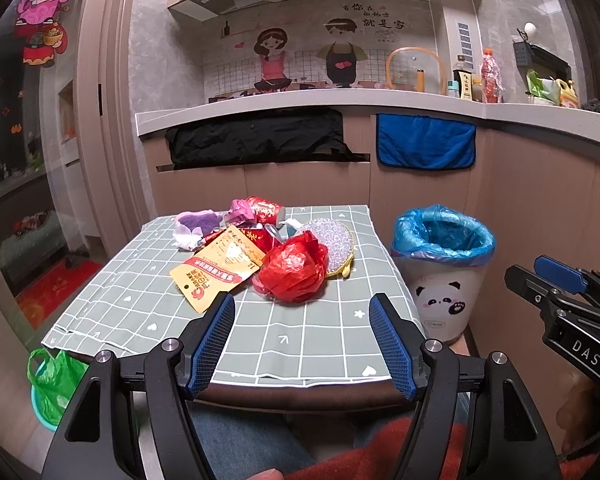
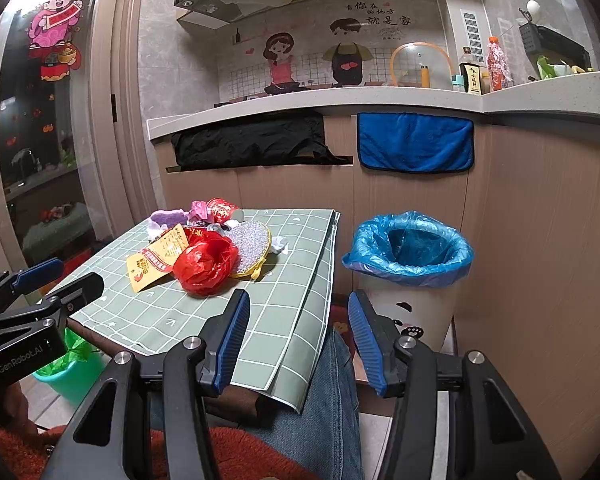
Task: Collect trash
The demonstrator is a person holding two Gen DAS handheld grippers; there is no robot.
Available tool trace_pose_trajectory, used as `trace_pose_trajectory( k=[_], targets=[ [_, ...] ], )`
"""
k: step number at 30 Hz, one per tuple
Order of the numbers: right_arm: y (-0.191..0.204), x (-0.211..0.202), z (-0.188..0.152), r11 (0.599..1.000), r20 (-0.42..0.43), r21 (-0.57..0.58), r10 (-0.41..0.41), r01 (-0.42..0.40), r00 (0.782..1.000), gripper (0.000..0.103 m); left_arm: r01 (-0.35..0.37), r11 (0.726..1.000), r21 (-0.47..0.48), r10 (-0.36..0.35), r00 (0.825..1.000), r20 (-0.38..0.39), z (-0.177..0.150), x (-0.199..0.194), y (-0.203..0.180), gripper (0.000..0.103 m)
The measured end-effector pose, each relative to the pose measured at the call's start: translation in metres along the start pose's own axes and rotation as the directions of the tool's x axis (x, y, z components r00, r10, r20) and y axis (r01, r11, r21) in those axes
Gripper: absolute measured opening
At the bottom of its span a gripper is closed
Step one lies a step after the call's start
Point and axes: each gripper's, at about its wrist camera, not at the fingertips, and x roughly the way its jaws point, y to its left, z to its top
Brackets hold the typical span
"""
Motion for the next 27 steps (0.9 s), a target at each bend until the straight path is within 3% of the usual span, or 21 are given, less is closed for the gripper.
trace_pose_trajectory(
  k=[27],
  targets=[
    [-0.001,0.005,-0.004,1.000,-0.012,0.003,0.002,-0.002,1.000,0.049,-0.002,1.000,-0.005,0.002,1.000,-0.007,-0.003,0.007,0.002,0.070]
  ],
)
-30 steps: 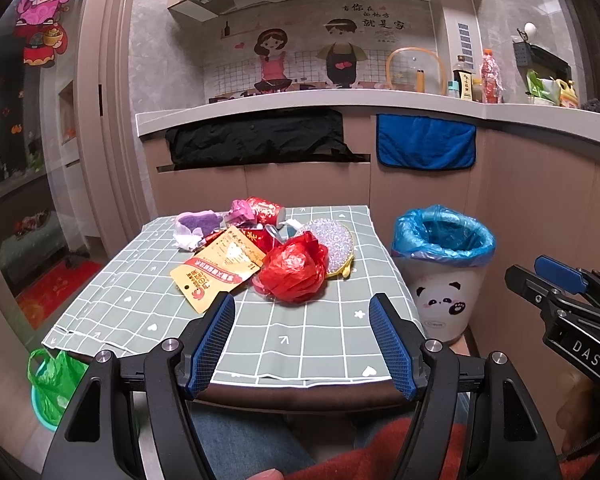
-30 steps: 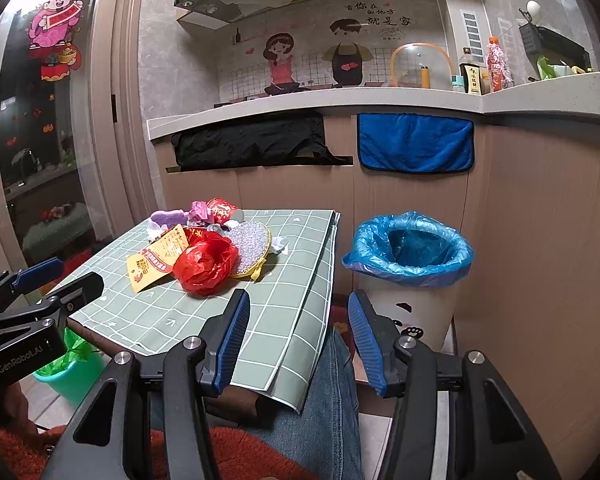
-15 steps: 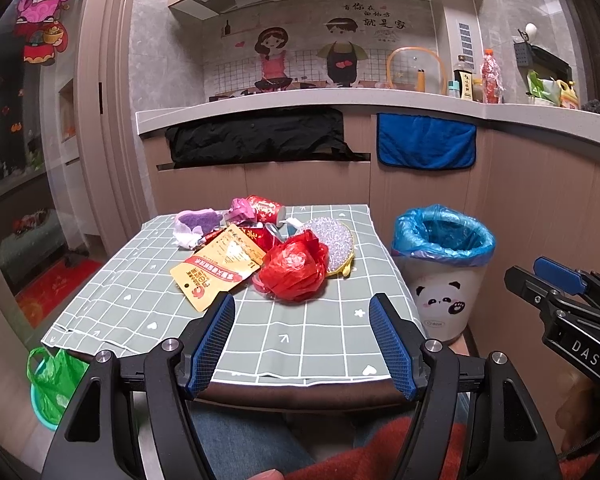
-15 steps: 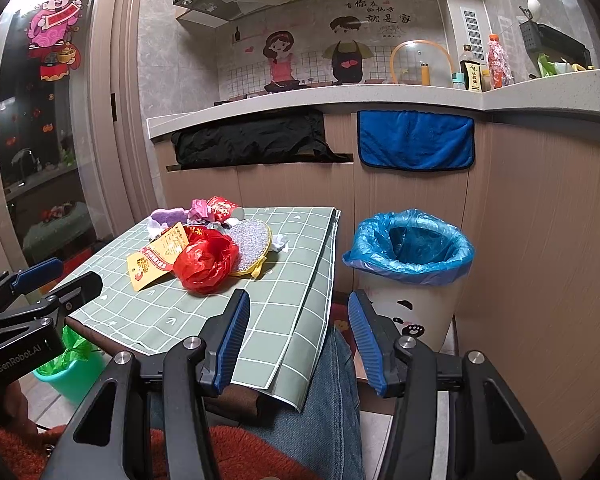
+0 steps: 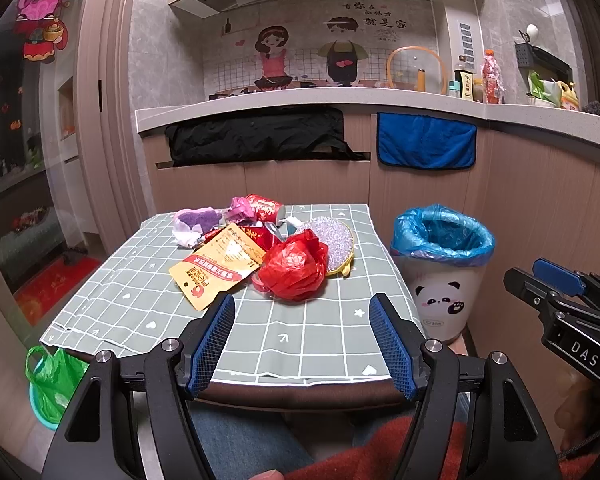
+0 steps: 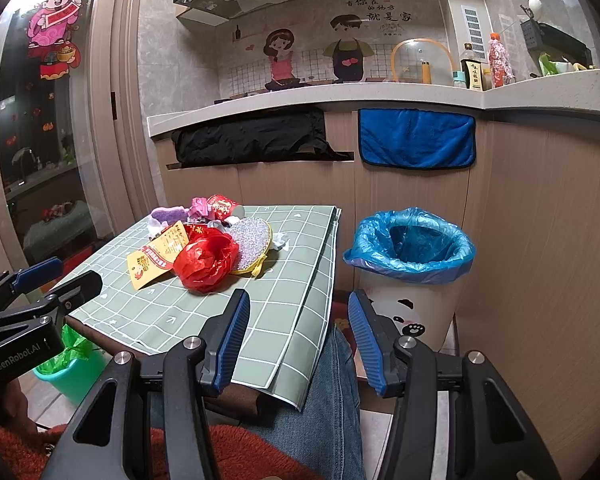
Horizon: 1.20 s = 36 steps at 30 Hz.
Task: Collect trash
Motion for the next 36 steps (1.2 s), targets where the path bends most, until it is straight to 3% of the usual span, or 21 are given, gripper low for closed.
trace_pose_trajectory(
  k=[29,36],
  targets=[
    [0.002,-0.002,0.005,1.000,-0.002,-0.002,-0.009,0.009,1.000,0.049,0.010,1.000,-0.007,-0.010,1.000,-0.012,0.003,0.001,0.002,0.070],
    [-0.004,0.005,0.007,1.000,-0.029,0.012,0.001,0.000,1.000,0.049,0.051,0.997,-0.051,-0.054,0.997,-0.051,0.006,0.015,0.012,0.070]
  ],
)
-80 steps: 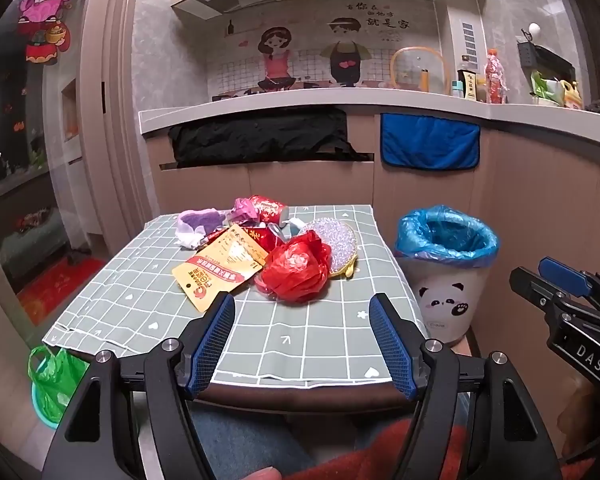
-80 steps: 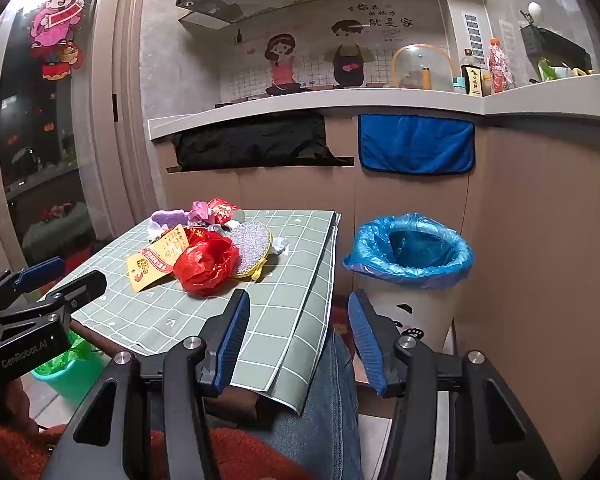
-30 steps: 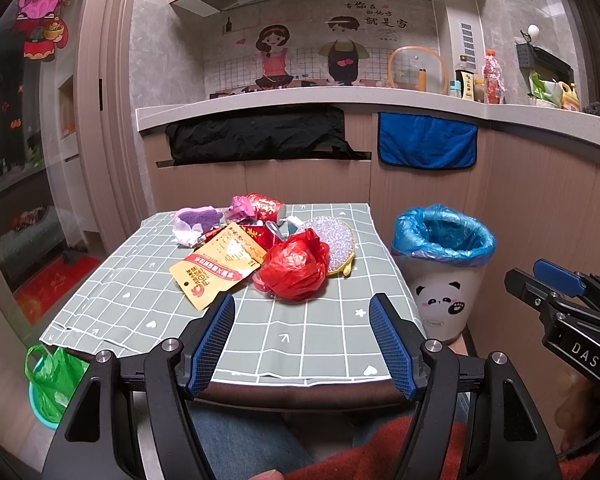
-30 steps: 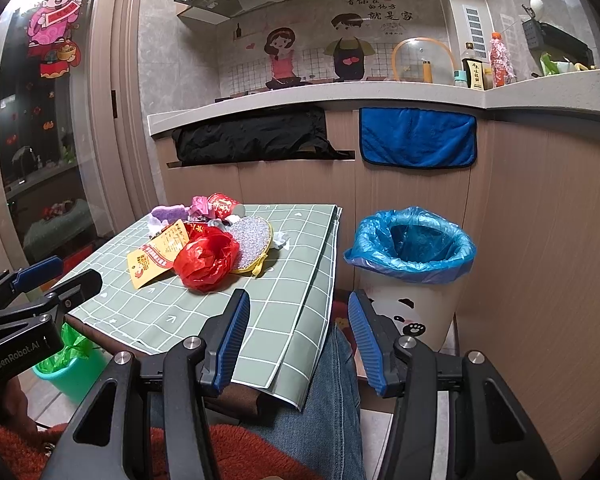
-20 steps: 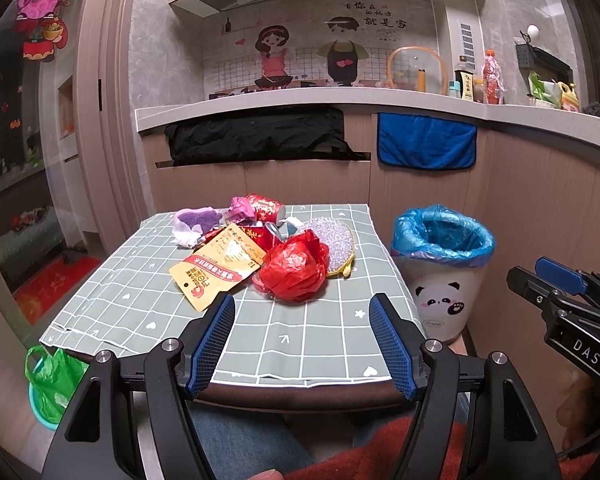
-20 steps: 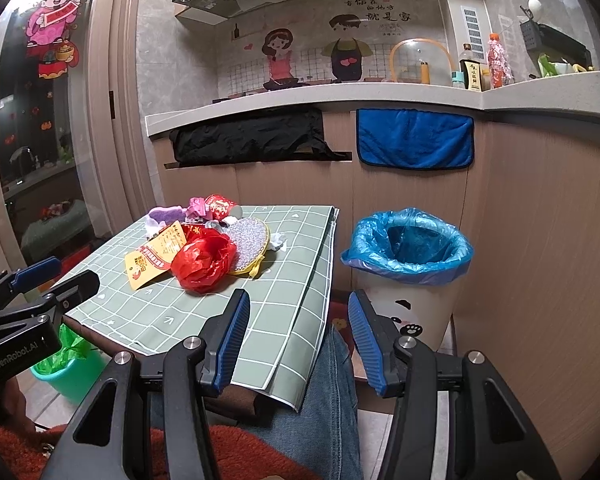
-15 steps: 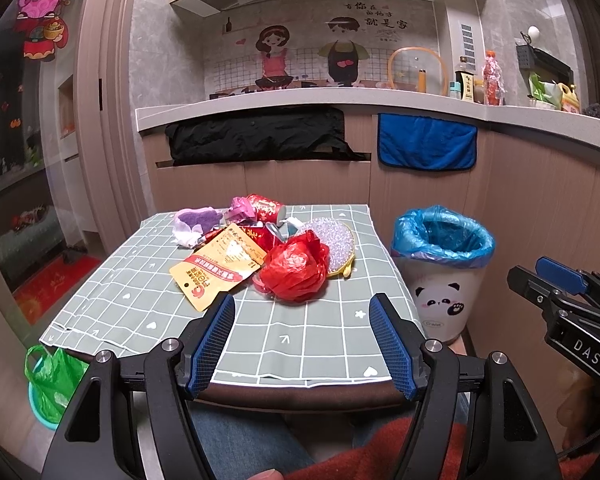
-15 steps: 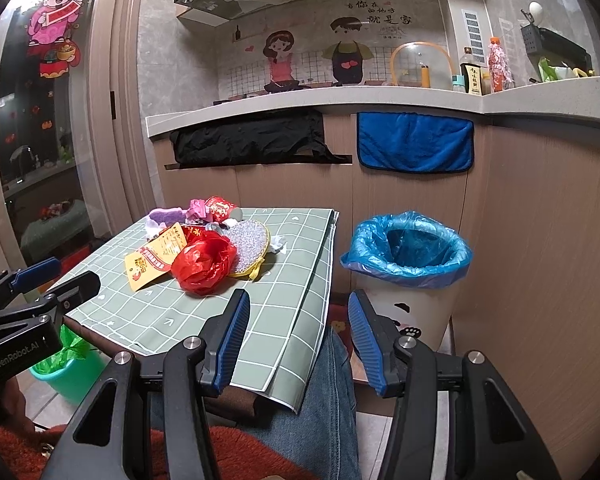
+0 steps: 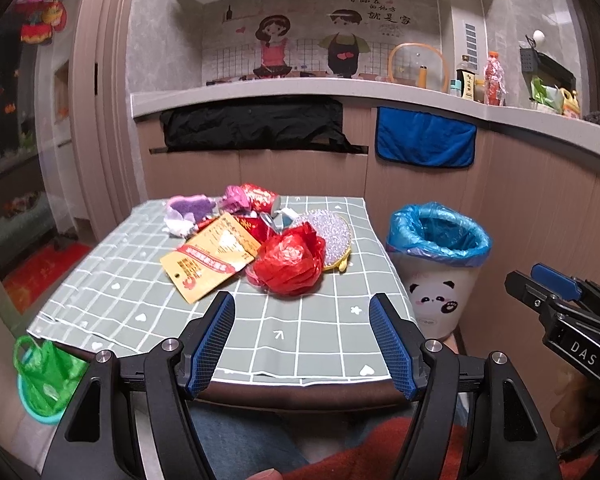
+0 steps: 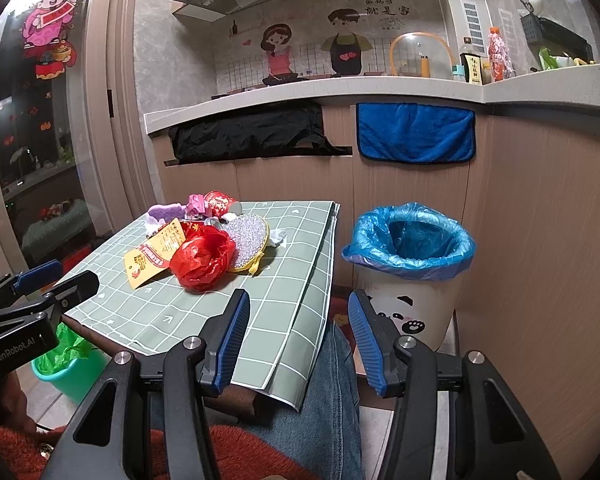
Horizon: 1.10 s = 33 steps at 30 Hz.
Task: Collect trash
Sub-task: 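Grasp the round glittery sponge with the right gripper while the left gripper approaches the red bag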
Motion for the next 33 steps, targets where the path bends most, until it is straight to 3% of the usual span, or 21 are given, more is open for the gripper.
trace_pose_trajectory(
  k=[2,8,16,19,23,28,33],
  targets=[
    [-0.001,0.006,0.003,1.000,-0.002,-0.010,-0.003,0.003,1.000,0.049,0.024,0.999,-0.022,-0.025,1.000,-0.011,0.002,0.007,0.008,0.070],
    [0.002,0.030,0.020,0.997,0.000,-0.075,0.002,-0.002,1.000,0.049,-0.043,0.999,-0.018,0.044,0.999,0.020,0.015,0.031,0.036,0.070],
    [0.013,0.103,0.062,0.987,-0.049,-0.136,0.084,-0.090,0.995,0.049,0.000,0.996,-0.091,-0.003,1.000,-0.028,0.031,0.090,0.084,0.070],
    [0.020,0.148,0.074,0.976,-0.108,-0.151,0.143,-0.158,0.984,0.049,0.016,0.995,-0.102,-0.020,0.999,-0.040,0.036,0.112,0.092,0.070],
    [0.031,0.199,0.079,0.966,-0.161,-0.186,0.149,-0.178,0.976,0.047,-0.018,0.993,-0.118,0.011,0.998,-0.060,0.043,0.143,0.102,0.070],
    [0.028,0.259,0.082,0.964,-0.250,-0.109,0.209,-0.242,0.945,0.046,-0.006,0.991,-0.131,-0.007,0.995,-0.097,0.041,0.170,0.106,0.070],
    [0.036,0.298,0.073,0.959,-0.311,-0.106,0.218,-0.262,0.925,0.043,0.052,0.990,-0.132,-0.072,0.985,-0.155,0.035,0.188,0.101,0.070]
  ],
)
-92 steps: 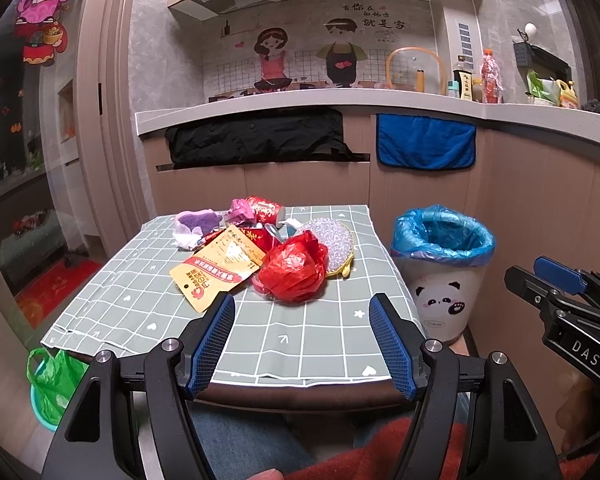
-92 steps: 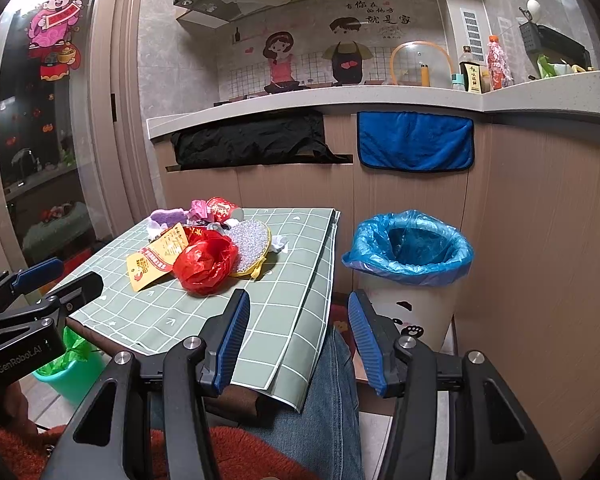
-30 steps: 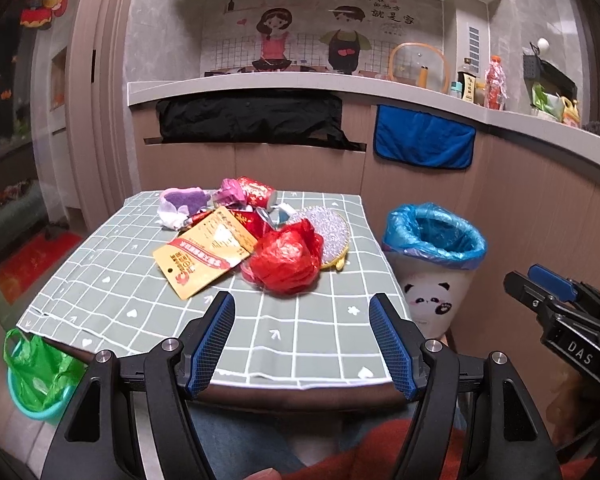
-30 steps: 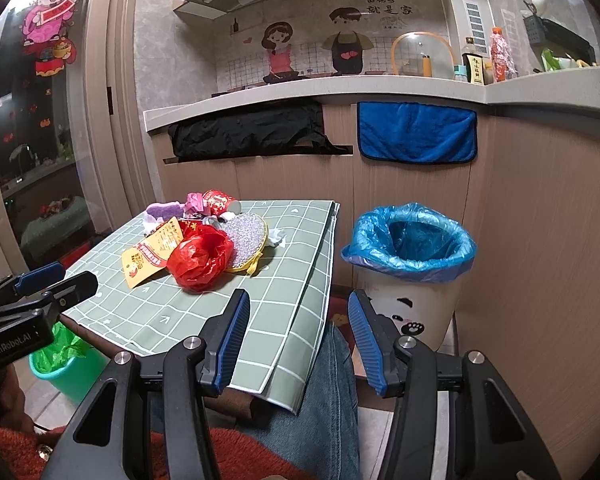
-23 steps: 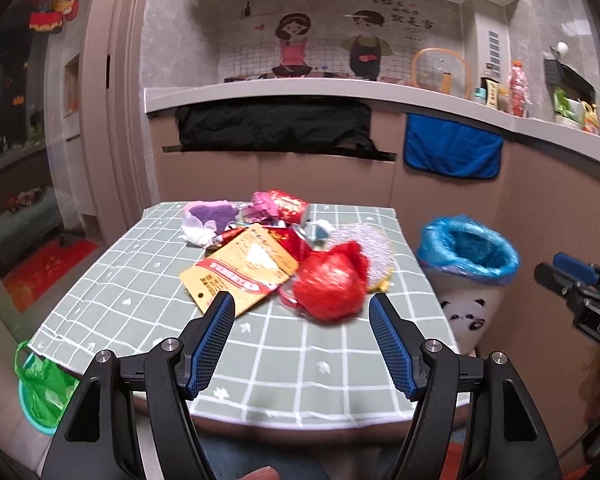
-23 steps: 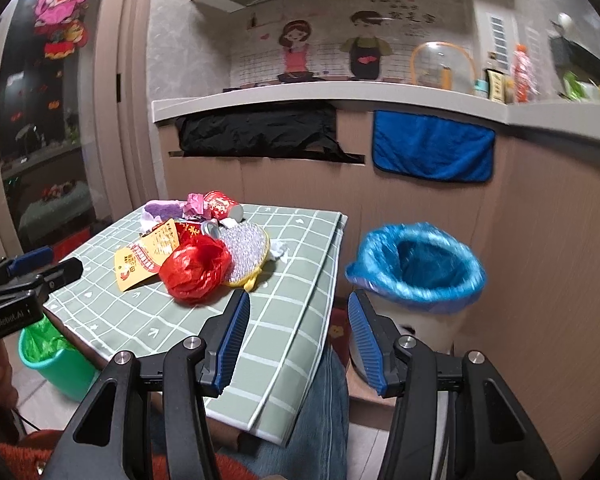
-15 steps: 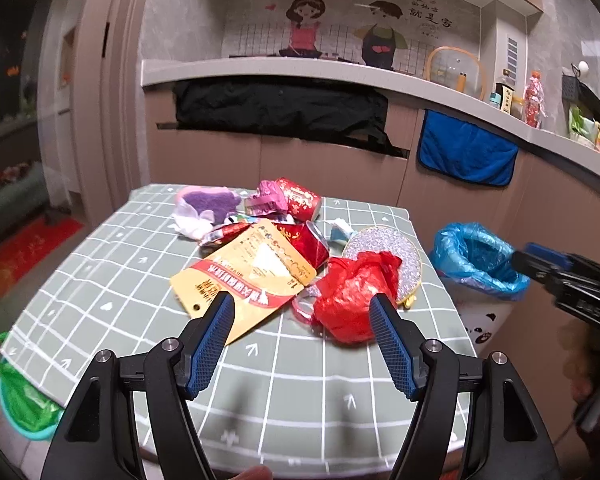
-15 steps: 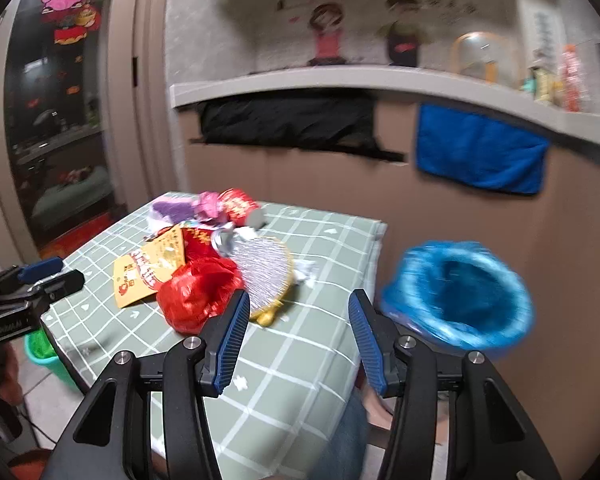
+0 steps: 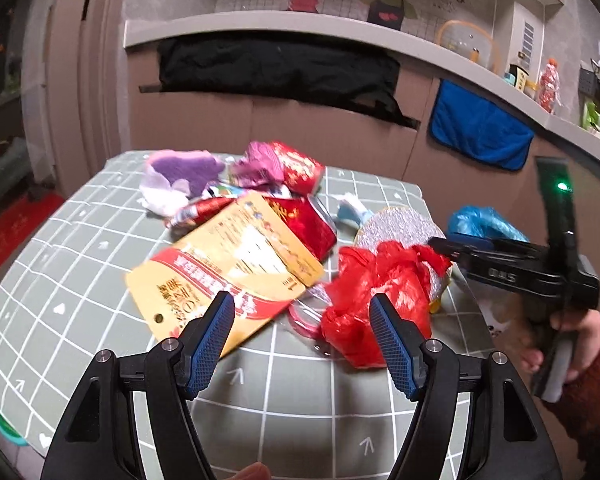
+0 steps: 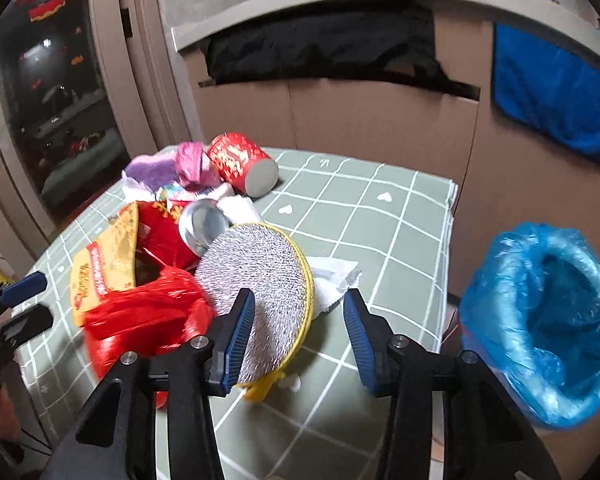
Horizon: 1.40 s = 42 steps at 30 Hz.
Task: Collect trash
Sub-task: 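Grasp the round glittery sponge with the right gripper while the left gripper approaches the red bag, then close the left gripper on the knotted red plastic bag and lift it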
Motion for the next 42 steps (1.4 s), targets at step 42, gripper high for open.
trace_pose_trajectory(
  k=[42],
  targets=[
    [-0.037,-0.103,-0.058,0.996,0.130,0.089,0.008,-0.020,0.991,0.013,-0.022,1.000,-0.010,0.021,0.992,-0.122,0.002,0.061,-0.050,0.060]
  ],
)
